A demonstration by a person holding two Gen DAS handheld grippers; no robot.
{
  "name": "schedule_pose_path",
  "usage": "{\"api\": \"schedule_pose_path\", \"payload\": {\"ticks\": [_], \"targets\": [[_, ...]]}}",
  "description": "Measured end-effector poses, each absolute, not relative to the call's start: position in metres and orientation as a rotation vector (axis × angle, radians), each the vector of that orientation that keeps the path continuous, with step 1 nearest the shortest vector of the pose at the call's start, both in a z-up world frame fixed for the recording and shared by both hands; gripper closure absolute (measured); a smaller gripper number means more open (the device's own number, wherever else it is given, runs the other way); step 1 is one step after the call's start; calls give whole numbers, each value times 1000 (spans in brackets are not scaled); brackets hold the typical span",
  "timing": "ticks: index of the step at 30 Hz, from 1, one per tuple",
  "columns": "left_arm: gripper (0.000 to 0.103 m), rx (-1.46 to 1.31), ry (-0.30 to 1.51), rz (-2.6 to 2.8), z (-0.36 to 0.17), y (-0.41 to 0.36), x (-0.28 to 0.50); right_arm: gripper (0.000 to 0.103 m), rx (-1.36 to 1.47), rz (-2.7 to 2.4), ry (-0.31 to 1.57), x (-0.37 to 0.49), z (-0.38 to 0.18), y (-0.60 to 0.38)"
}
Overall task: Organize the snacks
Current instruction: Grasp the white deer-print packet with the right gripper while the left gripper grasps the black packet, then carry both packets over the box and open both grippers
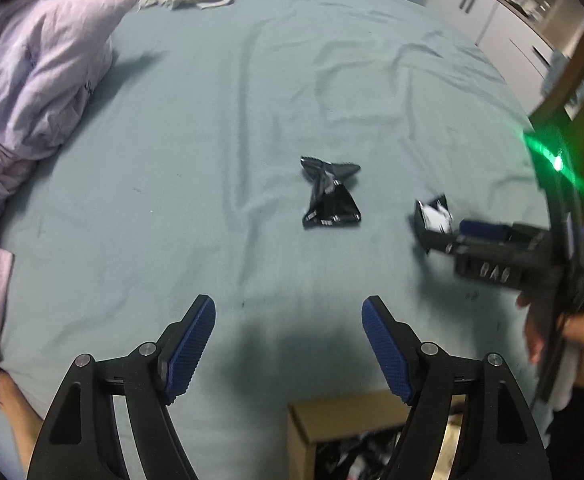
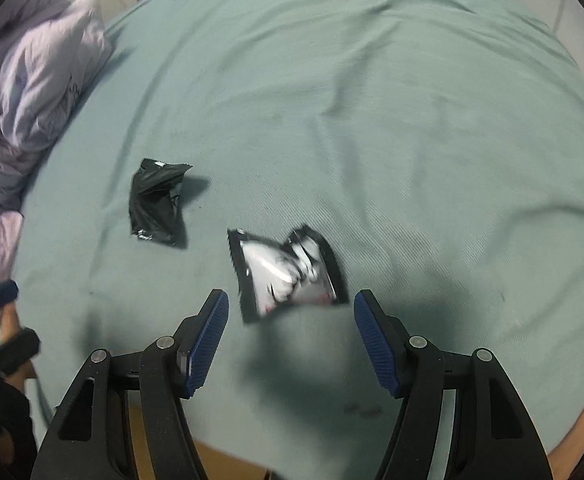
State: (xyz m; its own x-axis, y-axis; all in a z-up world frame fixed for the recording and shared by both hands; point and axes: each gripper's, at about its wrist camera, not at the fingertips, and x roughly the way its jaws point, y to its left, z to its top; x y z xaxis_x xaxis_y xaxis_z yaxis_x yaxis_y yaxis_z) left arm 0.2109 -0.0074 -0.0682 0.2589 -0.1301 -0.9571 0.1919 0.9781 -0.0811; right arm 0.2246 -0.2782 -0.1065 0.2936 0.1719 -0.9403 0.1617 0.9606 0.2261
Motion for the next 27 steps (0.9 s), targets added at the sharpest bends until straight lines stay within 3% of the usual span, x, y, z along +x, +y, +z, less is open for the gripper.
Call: {"api": "schedule_pose_path", "payload": {"ticks": [2, 5, 7, 21, 22, 23, 24, 27], "targets": [[26, 61, 1302, -204, -76, -9, 221, 39, 291, 23, 1291, 231, -118, -277], [26, 101, 1315, -197, -87, -17, 233, 54, 297, 49, 1260, 230, -126, -281], [26, 108, 1320, -192, -92, -21, 240, 69, 317, 82, 1226, 225, -120, -286], [27, 202, 1361, -216, -132, -100, 309, 70, 366, 112, 1138, 142, -70, -330], [38, 204, 1370, -213, -135, -101, 313, 70, 368, 111, 1144, 141, -69, -329], [69, 179, 1409, -235, -141, -100, 316, 70, 375, 110, 1150, 137, -67, -334], [76, 172, 1446, -257, -147, -100, 317, 70, 386, 109, 1156, 136, -68, -336], [77, 253, 1387, -300, -141, -104, 302, 70, 401, 102, 1152, 132, -60, -343]]}}
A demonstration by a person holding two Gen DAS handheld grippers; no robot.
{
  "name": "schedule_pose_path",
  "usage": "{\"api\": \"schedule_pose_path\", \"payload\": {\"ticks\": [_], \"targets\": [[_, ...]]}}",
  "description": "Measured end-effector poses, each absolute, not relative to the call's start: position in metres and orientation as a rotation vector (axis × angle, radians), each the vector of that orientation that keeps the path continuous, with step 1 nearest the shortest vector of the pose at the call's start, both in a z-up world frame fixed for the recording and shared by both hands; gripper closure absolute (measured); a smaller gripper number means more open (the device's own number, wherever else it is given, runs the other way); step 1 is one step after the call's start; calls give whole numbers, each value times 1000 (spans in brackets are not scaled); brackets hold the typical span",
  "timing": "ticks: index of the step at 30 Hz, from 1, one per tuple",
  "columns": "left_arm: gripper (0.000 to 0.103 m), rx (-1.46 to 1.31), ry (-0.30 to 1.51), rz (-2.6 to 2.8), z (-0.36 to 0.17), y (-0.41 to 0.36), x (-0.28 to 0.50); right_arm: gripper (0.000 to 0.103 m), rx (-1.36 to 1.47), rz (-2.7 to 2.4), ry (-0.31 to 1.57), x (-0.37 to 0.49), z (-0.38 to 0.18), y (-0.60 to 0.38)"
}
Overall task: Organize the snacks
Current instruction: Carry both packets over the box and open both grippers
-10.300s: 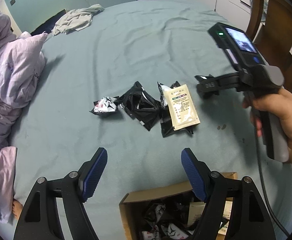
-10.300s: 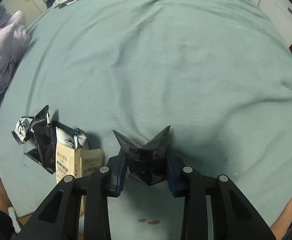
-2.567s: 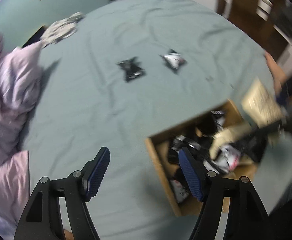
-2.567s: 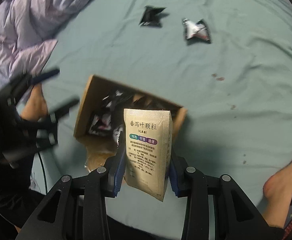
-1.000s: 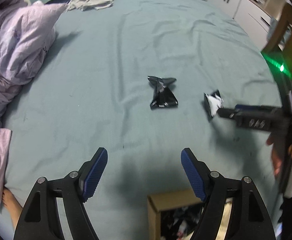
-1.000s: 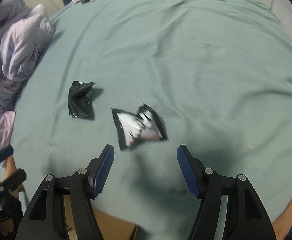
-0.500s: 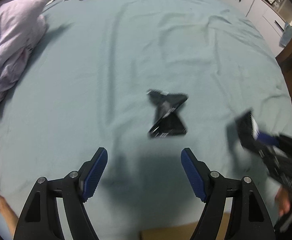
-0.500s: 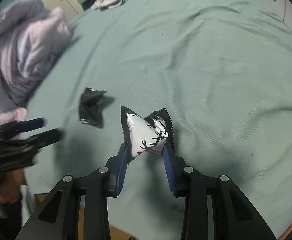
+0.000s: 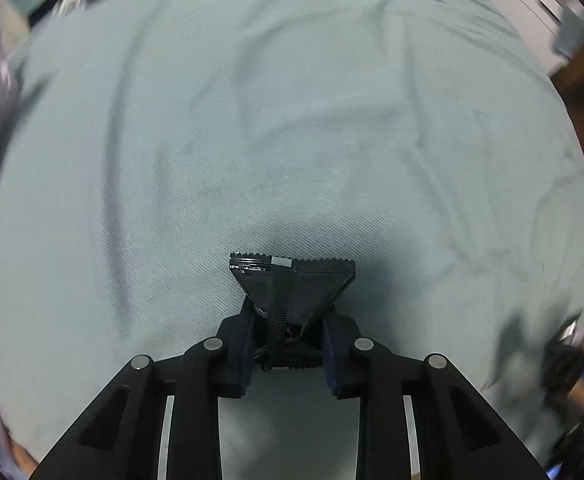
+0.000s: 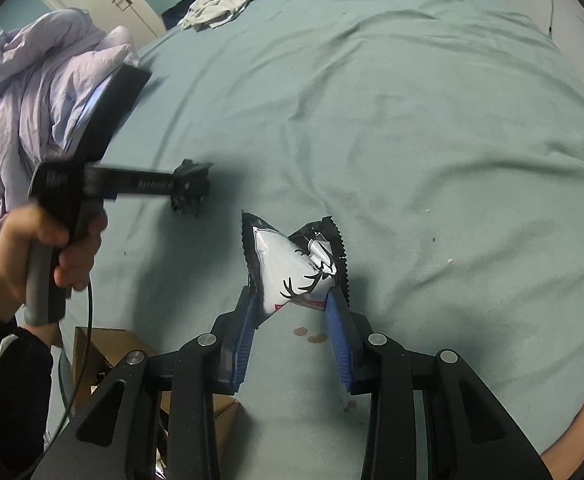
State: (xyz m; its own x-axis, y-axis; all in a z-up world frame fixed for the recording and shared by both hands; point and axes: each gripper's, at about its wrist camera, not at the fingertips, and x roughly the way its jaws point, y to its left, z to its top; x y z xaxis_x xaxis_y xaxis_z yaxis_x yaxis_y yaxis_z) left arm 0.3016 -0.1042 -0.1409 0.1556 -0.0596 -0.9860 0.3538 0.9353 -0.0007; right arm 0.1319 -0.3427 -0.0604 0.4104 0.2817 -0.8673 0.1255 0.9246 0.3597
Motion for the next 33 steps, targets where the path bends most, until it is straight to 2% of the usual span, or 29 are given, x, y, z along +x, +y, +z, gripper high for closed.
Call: {"api": "schedule_pose_path", "payload": {"ticks": [4, 11, 17, 22, 30, 33], "targets": [[79, 289, 1309, -331, -112, -99, 278, 70, 389, 92, 1145, 130, -52, -342], [79, 277, 1218, -413, -20, -67, 200, 70, 355, 46, 1179, 120, -30, -331], [80, 287, 1190, -496, 20, -38, 117, 70, 228, 78, 1155, 106, 18, -293], [79, 349, 1196, -571, 17, -38, 65, 70, 208, 107, 1201, 93, 36, -266], [79, 503, 1249, -625, -33, -58, 23, 70, 143, 141, 1246, 77, 59, -241], [75, 483, 1246, -635, -41, -60, 20, 70, 134, 154, 1261, 74, 59, -235]]}}
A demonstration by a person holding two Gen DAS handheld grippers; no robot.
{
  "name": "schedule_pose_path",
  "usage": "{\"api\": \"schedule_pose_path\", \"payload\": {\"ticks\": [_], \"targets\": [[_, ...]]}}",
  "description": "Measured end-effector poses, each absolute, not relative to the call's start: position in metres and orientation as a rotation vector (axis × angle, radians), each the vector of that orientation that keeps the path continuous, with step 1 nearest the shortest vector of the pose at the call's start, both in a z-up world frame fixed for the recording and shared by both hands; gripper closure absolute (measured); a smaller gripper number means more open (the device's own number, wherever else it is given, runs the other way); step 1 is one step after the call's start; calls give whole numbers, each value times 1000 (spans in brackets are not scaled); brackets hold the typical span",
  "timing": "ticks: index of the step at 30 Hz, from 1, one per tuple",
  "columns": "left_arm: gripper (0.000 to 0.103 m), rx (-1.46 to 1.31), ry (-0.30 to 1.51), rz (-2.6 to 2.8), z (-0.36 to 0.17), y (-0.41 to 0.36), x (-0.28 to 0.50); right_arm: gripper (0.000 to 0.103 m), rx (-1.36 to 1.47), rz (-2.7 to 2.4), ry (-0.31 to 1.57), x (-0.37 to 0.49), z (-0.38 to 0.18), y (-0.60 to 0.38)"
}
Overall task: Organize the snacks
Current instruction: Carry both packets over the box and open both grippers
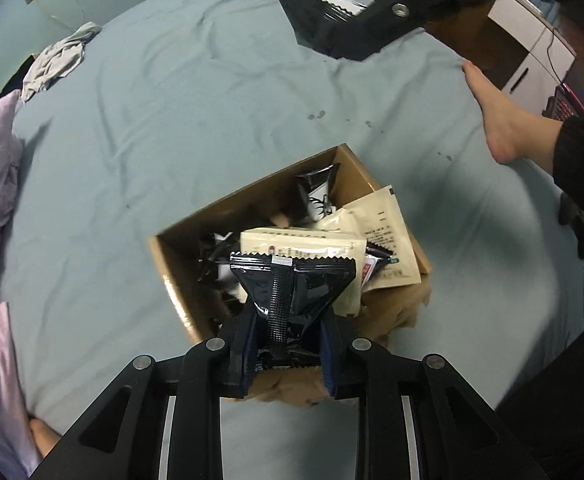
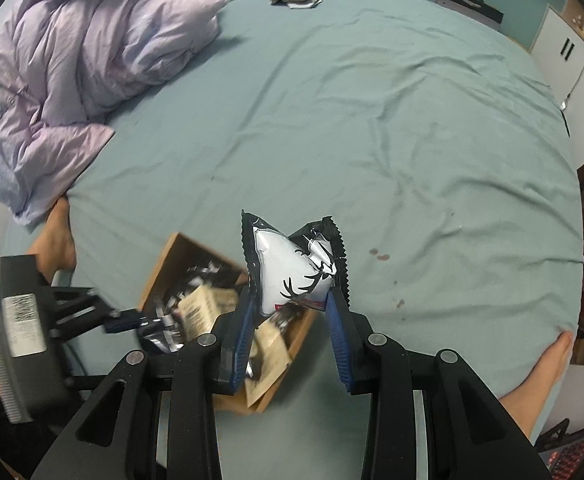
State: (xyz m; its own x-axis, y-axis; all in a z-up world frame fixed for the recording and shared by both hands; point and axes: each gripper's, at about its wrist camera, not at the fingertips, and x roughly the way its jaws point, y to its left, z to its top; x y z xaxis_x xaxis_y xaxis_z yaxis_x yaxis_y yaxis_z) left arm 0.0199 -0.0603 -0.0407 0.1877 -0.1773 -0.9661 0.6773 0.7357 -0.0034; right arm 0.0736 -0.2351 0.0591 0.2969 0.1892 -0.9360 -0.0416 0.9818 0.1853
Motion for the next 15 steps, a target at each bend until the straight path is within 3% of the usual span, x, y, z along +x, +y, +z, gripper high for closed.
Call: {"api": "schedule_pose_path", "payload": {"ticks": [1, 3, 5, 8, 15], "targets": [[74, 484, 1236, -619, -42, -61, 21, 70, 130, 155, 1271, 74, 56, -234], [61, 499, 1213, -596, -41, -61, 20, 70, 117, 152, 1297, 74, 51, -230], [35, 502, 1155, -585, -32, -60, 20, 70, 116, 148, 1321, 76, 45, -227], [25, 462, 1068, -546, -17, -50, 25, 70, 140, 149, 1352, 81, 36, -225], [24, 390, 1032, -412, -3, -19, 45, 69, 127, 226, 1448, 87, 9, -206]]}}
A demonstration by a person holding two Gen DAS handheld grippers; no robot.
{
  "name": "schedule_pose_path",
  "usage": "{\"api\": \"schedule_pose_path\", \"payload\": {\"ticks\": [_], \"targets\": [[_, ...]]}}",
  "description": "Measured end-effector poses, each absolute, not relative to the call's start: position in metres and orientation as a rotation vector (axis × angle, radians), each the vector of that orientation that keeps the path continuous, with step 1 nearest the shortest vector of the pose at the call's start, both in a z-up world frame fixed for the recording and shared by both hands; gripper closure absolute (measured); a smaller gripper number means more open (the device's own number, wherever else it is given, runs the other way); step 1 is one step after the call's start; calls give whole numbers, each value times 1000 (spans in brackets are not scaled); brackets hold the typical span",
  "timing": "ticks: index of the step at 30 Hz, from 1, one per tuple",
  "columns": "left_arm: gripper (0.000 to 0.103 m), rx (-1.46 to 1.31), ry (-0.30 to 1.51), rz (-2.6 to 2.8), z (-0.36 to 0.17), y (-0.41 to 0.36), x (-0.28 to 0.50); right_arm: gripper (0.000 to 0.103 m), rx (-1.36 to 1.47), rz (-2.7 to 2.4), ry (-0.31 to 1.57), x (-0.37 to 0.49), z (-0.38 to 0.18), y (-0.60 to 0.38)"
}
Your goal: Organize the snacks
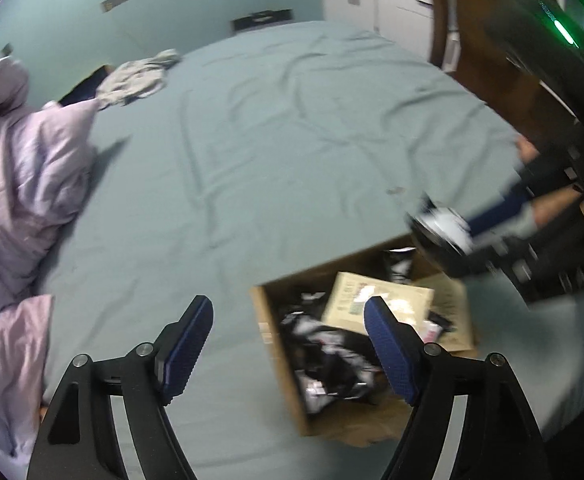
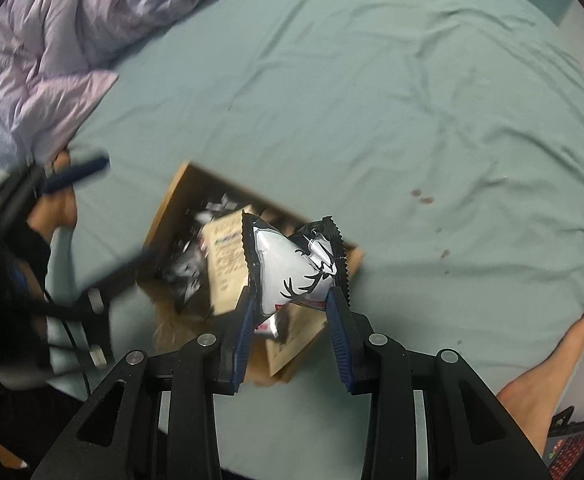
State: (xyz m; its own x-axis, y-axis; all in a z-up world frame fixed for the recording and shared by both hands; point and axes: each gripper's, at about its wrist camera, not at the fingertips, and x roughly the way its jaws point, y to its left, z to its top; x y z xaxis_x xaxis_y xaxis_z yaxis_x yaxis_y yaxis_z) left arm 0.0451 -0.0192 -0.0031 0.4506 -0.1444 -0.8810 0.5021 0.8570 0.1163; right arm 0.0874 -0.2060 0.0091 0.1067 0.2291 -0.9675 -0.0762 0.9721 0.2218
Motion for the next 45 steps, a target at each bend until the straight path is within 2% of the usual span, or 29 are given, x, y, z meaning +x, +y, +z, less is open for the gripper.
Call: {"api": "schedule_pose_path", "payload": {"ticks": [7, 8, 12, 14, 25, 32, 45], "targets": [[23, 345, 1066, -316, -10, 7, 56, 67, 161, 257, 1507, 91, -11, -196], [22, 349, 1071, -306, -12, 8, 56, 65, 174, 259, 1515, 93, -13, -196], [20, 380, 1096, -260, -21, 11, 55, 40, 222, 230, 1529, 99, -18, -201], [17, 396, 1101, -249, -23, 10, 55, 38, 229, 205, 1516, 100, -17, -203], [6, 418, 1059, -241, -19, 5, 49, 38, 238, 48, 1491, 74, -13, -210], [6, 409, 1063, -267, -19, -1, 49, 38, 72, 36, 1485, 63, -22, -191], [6, 397, 1096, -279, -25, -2, 50, 38, 81, 41, 1498, 65, -29, -191]]}}
